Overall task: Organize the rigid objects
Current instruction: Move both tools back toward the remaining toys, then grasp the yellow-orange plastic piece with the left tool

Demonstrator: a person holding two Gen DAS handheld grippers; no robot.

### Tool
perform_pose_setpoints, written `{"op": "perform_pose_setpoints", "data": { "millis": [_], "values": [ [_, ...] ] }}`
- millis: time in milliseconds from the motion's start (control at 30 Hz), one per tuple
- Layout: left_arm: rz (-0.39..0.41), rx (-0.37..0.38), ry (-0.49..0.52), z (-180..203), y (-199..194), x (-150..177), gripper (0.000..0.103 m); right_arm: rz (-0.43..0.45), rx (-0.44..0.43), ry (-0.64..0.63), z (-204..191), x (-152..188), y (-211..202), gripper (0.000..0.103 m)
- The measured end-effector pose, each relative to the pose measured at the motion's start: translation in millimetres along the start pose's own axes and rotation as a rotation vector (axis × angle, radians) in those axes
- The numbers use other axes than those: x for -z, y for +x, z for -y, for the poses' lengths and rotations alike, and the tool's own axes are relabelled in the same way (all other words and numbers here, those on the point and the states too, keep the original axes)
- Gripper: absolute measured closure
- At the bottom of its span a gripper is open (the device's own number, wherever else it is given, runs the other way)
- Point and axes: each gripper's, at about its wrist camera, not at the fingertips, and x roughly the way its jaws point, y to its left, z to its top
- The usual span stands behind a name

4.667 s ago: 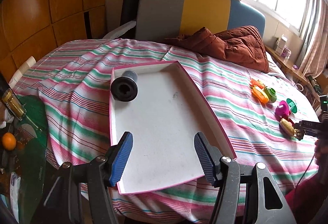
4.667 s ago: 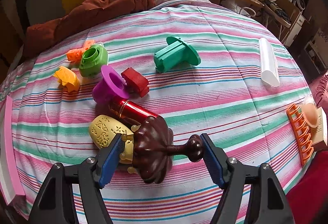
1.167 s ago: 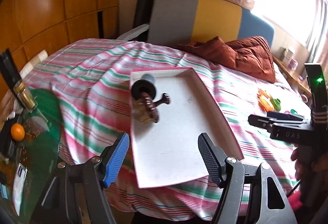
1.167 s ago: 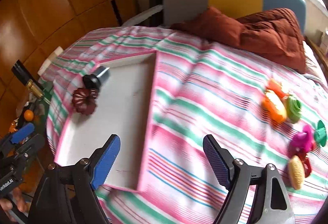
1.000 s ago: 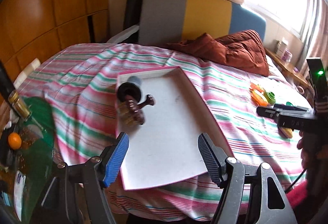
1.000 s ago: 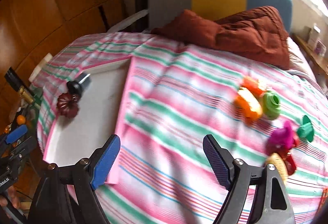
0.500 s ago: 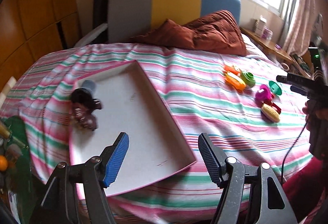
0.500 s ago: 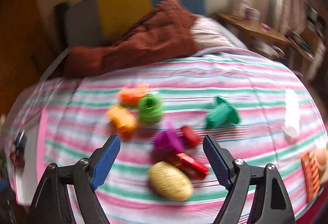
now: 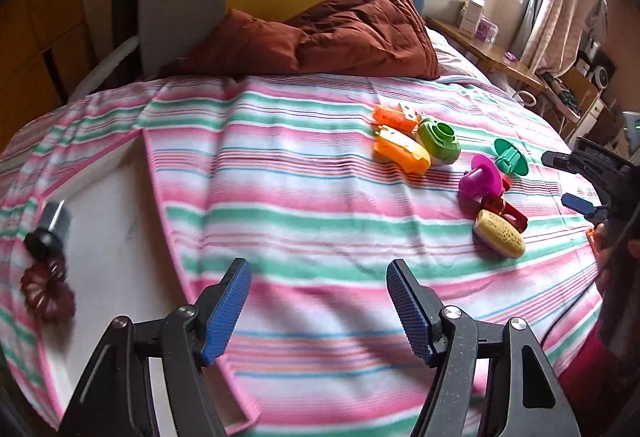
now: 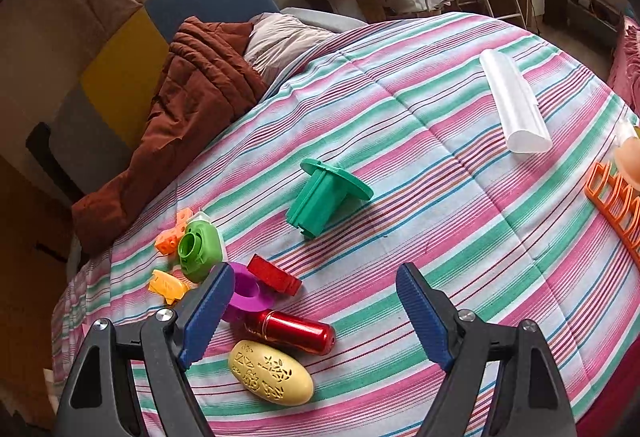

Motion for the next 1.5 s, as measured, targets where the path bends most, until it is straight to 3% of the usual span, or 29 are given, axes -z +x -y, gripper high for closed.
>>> {"op": "perform_pose_setpoints", "data": {
  "millis": [200,300,700,800,867,967,1067,1333,1500],
  "values": [
    [-0.04,0.037,-0.013,21.0,43.4,-39.0,0.027,-0.019,-0.033,-0.002,-0.7,0.1,0.9,0.019],
    [-0.047,0.049,-0.016,30.5,63.3,-57.5,0.018,-0.031,-0.044,0.016,1.6,-0.4,2.2,0.019],
    [-0.113,0.085,-0.159,49.3,137.6,-111.7,0.018,-0.071,-0.069,0.007,-3.9,0.7,7.9,0.019],
    [-0.136,0.074,-0.163,55.0,154.5,-114.4,0.024,-0.074,-0.075,0.005,-4.6,1.0,8.3,0.019],
    [-0.114,0.045,-0.12,62.5,159.9,-113.3,0.031,-0.076,-0.074,0.005,-4.9,0.8,8.9,0.019],
    [-0.094,0.018,-0.064,68.6,158.4,-109.3,0.059,-0.08,-0.07,0.006,-4.3,0.7,10.4,0.019],
    [-0.091,0.027,-0.023,64.1,151.3,-100.4,0.073,-0.081,-0.07,0.016,-2.3,0.2,10.9,0.019],
    [-0.084,0.078,0.102,58.2,105.6,-39.7,0.075,-0.114,-0.083,0.068,8.3,0.6,15.8,0.019],
    [-0.042,0.066,0.218,62.8,74.2,9.9,0.075,-0.138,-0.071,0.09,13.4,2.4,20.5,0.02]
  ]
}}
